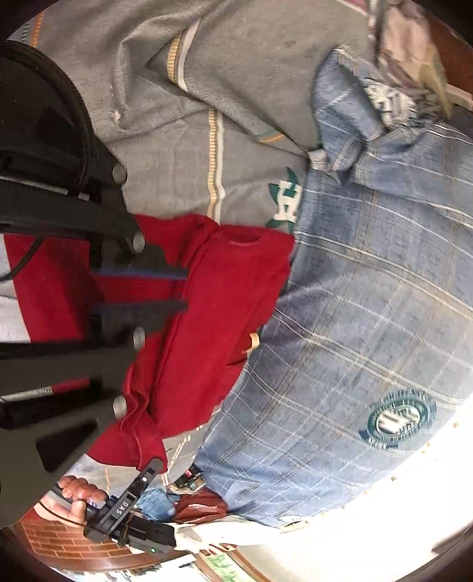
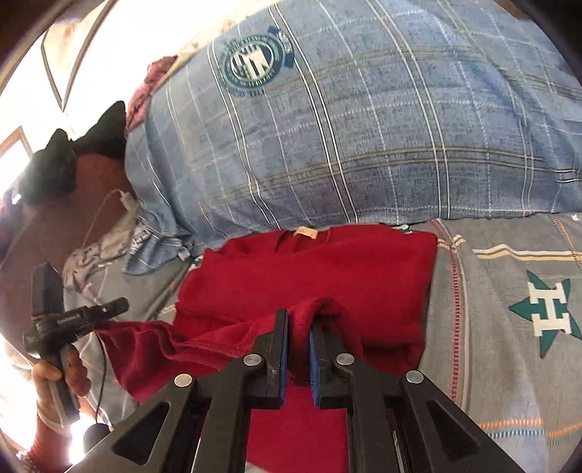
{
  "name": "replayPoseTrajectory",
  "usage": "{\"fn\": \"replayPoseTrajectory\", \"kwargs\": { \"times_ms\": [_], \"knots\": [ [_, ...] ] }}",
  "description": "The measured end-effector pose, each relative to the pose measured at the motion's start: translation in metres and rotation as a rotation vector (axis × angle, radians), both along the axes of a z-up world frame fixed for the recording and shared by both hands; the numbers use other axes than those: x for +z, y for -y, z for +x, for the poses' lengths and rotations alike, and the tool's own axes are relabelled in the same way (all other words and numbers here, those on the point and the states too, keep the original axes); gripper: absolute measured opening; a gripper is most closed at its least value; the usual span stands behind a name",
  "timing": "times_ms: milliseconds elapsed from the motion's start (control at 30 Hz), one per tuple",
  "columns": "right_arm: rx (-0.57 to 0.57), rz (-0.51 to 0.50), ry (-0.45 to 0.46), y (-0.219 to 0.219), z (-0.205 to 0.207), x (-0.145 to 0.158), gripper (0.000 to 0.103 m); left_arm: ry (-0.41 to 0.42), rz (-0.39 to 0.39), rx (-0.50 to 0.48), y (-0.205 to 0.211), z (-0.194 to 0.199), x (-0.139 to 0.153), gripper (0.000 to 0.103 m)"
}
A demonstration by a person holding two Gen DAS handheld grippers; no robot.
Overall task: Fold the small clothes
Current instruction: 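Lift the hem with both grippers and fold it toward the collar, then lower the folded hem onto the sweater and open both grippers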
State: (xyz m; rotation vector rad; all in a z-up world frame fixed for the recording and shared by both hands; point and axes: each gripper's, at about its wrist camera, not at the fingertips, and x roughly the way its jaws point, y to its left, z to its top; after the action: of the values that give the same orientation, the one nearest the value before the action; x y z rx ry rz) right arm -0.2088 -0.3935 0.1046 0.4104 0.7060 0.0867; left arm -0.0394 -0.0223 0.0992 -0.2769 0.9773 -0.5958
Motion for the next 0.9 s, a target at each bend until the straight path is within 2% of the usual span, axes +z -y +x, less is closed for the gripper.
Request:
{"fn": "replayPoseTrajectory", "kwargs": {
  "times_ms": [67,133,200,333,467,533,600,633,667,700,800,900],
  "knots": [
    [-0.005,0.013,-0.016,0.004,0.007,-0.007,0.009,-0.049,-0.035,-0.012,-0.002,0.009,-0.012,0.061],
    [-0.013,0.030,-0.026,0.005,0.011,-0.012,0.009,-0.096,-0.058,-0.004,-0.005,0.016,-0.026,0.062],
    [-0.015,0.030,-0.032,0.005,0.012,-0.014,0.009,-0.118,-0.045,-0.022,-0.004,0.019,-0.033,0.062],
    [-0.006,0.021,-0.048,0.005,0.014,-0.016,0.009,-0.120,-0.025,-0.077,-0.005,0.017,-0.041,0.062],
    [0.000,0.026,-0.052,0.006,0.016,-0.018,0.009,-0.123,-0.045,-0.097,-0.009,0.019,-0.042,0.065],
    [-0.001,0.026,-0.050,0.006,0.016,-0.018,0.009,-0.123,-0.020,-0.113,-0.005,0.020,-0.046,0.065],
    [-0.001,0.027,-0.049,0.006,0.016,-0.019,0.009,-0.104,0.042,-0.135,0.004,0.020,-0.050,0.064],
    [-0.002,0.026,-0.050,0.006,0.017,-0.019,0.009,-0.098,0.066,-0.146,0.007,0.019,-0.051,0.063],
    [-0.005,0.026,-0.051,0.005,0.017,-0.019,0.009,-0.092,0.087,-0.159,0.011,0.018,-0.054,0.049],
    [-0.006,0.028,-0.051,0.006,0.018,-0.019,0.009,-0.085,0.120,-0.178,0.017,0.016,-0.055,0.029],
    [-0.007,0.038,-0.043,0.009,0.018,-0.017,0.009,-0.068,0.165,-0.179,0.022,0.017,-0.055,0.010],
    [-0.008,0.041,-0.025,0.012,0.020,-0.011,0.009,-0.037,0.173,-0.154,0.024,0.025,-0.044,0.008]
  ]
}}
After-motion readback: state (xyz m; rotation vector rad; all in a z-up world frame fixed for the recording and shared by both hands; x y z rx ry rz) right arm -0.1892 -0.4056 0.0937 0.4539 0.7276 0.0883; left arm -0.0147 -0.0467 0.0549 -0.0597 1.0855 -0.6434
